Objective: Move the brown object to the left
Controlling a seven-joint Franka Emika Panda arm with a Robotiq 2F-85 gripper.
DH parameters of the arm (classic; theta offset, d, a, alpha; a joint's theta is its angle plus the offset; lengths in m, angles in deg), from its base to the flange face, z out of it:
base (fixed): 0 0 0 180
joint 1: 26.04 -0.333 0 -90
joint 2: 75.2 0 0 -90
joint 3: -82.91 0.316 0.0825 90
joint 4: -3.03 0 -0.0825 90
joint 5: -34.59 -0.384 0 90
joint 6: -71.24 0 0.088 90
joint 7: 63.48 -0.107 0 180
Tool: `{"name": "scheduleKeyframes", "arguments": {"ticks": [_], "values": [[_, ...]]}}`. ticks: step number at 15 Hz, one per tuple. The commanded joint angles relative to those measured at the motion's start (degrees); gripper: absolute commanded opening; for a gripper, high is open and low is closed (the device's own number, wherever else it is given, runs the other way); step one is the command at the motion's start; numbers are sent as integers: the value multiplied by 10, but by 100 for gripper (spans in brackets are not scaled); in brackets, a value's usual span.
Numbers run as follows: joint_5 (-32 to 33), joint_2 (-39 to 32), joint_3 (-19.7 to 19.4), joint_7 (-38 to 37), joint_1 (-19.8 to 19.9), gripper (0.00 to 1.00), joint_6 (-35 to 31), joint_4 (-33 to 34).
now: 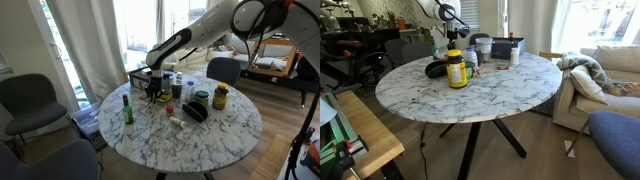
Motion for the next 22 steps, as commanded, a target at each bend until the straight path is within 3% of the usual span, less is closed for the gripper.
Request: {"name": "scheduleKeyframes", "arguments": {"ticks": [1, 22], "values": [[1, 4, -3, 1, 0, 4, 2, -8], [19, 3, -15, -39, -16, 4, 15, -4]]}}
